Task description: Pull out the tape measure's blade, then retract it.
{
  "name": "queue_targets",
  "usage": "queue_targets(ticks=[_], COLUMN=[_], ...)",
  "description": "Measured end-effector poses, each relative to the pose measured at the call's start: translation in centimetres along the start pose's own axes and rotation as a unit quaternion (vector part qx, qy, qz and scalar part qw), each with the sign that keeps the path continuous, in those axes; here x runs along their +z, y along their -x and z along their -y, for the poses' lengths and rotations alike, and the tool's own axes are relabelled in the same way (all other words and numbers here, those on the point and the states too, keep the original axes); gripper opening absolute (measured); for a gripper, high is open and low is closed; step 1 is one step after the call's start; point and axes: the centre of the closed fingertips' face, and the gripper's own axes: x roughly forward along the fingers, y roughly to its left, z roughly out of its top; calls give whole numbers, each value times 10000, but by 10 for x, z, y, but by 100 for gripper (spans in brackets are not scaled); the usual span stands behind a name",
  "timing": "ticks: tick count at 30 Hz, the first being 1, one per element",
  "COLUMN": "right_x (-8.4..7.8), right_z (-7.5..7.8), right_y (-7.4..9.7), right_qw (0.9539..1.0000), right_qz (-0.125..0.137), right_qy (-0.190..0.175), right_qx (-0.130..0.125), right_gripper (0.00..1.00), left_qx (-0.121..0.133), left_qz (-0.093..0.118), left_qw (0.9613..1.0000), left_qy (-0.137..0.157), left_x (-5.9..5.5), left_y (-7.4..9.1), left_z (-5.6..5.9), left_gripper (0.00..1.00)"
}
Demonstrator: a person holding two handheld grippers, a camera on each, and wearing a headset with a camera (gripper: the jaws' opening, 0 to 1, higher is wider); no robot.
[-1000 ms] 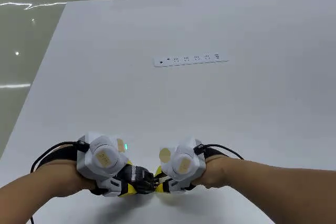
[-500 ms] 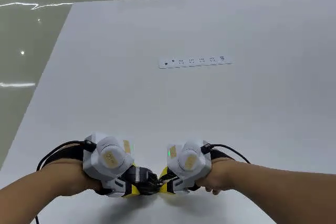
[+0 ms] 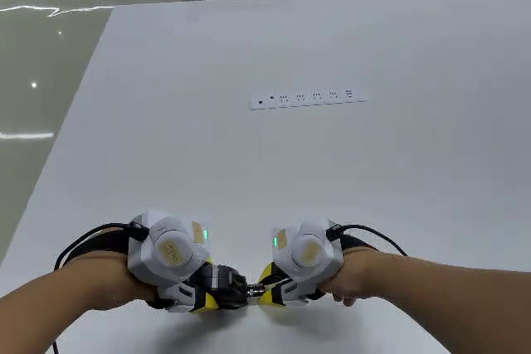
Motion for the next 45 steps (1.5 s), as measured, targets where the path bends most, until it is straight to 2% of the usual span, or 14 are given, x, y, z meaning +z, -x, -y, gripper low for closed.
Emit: queue_targets(ticks=[2,4,10,13,14,15,16,17,29,45], right_x=[0,1,4,12,14,17,13,13,-4,-14], right_z=[-2,-3,-3,-7,-5,-8,-9,-7,-2,-1], right_y=[0,-2,-4,-9,-11,-12,-9,-7,4,12], right_qw=[10000,9994,9994,9998,9990,9967,9984,9989,9996,9994], right_qz=[-25,-149,-214,-106,-128,-75,-146,-150,-180,-294], right_qy=[-42,319,262,166,429,800,542,441,224,164], right_qx=[51,-6,34,61,-39,94,69,76,32,-7], right_gripper=[12,13,15,19,16,15,14,14,13,13], left_qx=[-4,0,13,-5,-37,-7,-10,3,30,42], left_qz=[1,-7,-7,-29,-33,-30,-37,-34,-56,-46], left_qw=[10000,10000,10000,10000,9999,9999,9999,9999,10000,10000], left_qy=[-27,-39,-26,-58,-119,-156,-114,-105,-25,10], left_x=[0,0,0,0,0,0,0,-1,0,-1], left_y=[0,0,-1,-1,-1,-1,0,0,0,1], left_z=[1,0,0,0,1,1,2,1,0,0], left_gripper=[31,31,31,31,31,31,31,31,31,31])
